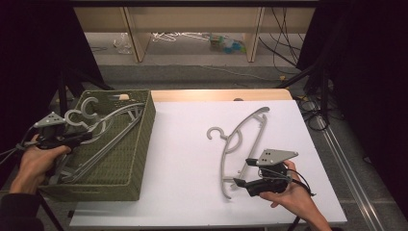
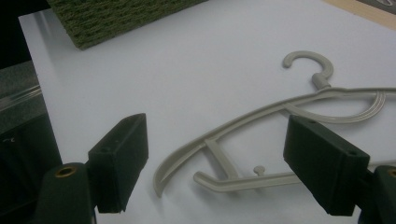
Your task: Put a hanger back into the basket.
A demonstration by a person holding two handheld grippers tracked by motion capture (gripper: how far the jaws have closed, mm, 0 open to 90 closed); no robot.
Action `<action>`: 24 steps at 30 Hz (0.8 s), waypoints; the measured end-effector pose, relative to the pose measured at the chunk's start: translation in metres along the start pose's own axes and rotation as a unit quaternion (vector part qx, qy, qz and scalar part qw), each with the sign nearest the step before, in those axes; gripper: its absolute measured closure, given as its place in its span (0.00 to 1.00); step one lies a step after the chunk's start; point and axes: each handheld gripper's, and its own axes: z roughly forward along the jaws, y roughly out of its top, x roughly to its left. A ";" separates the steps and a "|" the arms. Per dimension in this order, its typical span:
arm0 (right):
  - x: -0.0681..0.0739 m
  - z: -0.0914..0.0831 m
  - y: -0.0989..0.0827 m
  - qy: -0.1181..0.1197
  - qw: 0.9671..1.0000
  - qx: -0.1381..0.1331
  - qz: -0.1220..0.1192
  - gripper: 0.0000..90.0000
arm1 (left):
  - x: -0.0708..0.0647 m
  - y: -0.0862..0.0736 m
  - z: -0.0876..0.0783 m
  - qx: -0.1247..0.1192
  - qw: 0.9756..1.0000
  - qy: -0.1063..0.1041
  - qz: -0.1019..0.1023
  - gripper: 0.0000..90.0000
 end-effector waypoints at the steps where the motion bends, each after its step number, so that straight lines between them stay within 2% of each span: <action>1: 0.000 0.000 0.000 0.000 1.000 0.000 0.000 0.26 | 0.000 0.000 0.000 0.000 1.000 0.000 0.000 0.87; 2: 0.000 0.000 0.000 0.001 1.000 0.000 0.000 0.26 | 0.000 0.000 0.002 0.004 1.000 0.000 0.001 0.87; 3: -0.001 0.000 0.000 0.000 1.000 -0.001 0.000 0.26 | 0.003 0.000 0.001 0.027 0.999 0.002 0.025 0.87; 4: -0.001 0.000 0.000 0.001 1.000 0.000 0.000 0.26 | -0.001 -0.002 0.007 0.014 1.000 0.006 0.005 0.87; 5: -0.001 0.000 0.000 0.001 1.000 0.000 0.000 0.26 | 0.002 -0.002 0.006 0.031 0.999 0.005 0.021 0.87; 6: -0.001 0.000 0.000 0.001 1.000 0.000 0.000 0.26 | 0.002 -0.002 0.006 0.031 0.999 0.005 0.021 0.86; 7: -0.001 0.000 0.000 0.000 1.000 -0.001 0.000 0.26 | 0.001 -0.003 0.009 0.021 1.000 0.009 0.007 0.86; 9: -0.001 0.000 0.000 0.000 1.000 -0.001 0.000 0.26 | 0.003 -0.004 0.010 0.035 0.999 0.017 0.007 0.86; 10: -0.001 0.000 0.000 0.000 1.000 -0.001 -0.001 0.26 | 0.003 -0.006 0.011 0.035 0.999 0.020 0.001 0.86; 11: -0.001 0.000 0.000 0.002 1.000 0.000 0.002 0.26 | 0.007 -0.008 0.010 0.045 0.999 0.022 0.008 0.86; 12: -0.001 0.001 0.000 0.002 1.000 0.000 0.002 0.26 | 0.007 -0.008 0.010 0.045 0.999 0.022 0.008 0.86; 14: -0.001 0.001 0.000 -0.001 1.000 0.000 -0.001 0.26 | 0.007 -0.009 0.011 0.037 0.999 0.029 -0.009 0.85; 15: 0.000 0.001 0.000 -0.001 1.000 0.000 -0.001 0.26 | 0.010 -0.010 0.009 0.058 0.998 0.032 0.008 0.85; 16: 0.000 0.001 0.000 -0.001 1.000 0.000 -0.001 0.26 | 0.007 -0.011 0.013 0.039 0.999 0.033 -0.019 0.85; 17: 0.000 0.001 0.000 0.000 1.000 0.000 -0.001 0.26 | 0.010 -0.012 0.011 0.053 0.998 0.035 -0.012 0.84; 18: 0.000 0.001 0.000 0.000 1.000 0.000 -0.001 0.26 | 0.010 -0.012 0.011 0.053 0.998 0.035 -0.012 0.84; 19: 0.000 0.001 0.000 0.000 1.000 0.000 -0.001 0.26 | 0.011 -0.012 0.009 0.059 0.997 0.048 -0.008 0.83; 20: 0.000 0.002 0.000 0.000 1.000 0.001 -0.001 0.26 | 0.011 -0.012 0.009 0.059 0.997 0.048 -0.008 0.83; 22: 0.000 0.001 0.000 0.000 1.000 0.002 0.001 0.26 | 0.011 -0.011 0.006 0.061 0.995 0.075 -0.006 0.81; 23: 0.000 0.001 0.000 0.000 1.000 0.002 0.001 0.26 | 0.011 -0.011 0.006 0.061 0.995 0.075 -0.006 0.79; 24: 0.000 0.002 -0.001 0.000 1.000 0.002 0.001 0.26 | 0.013 -0.011 0.002 0.065 0.994 0.087 -0.002 0.79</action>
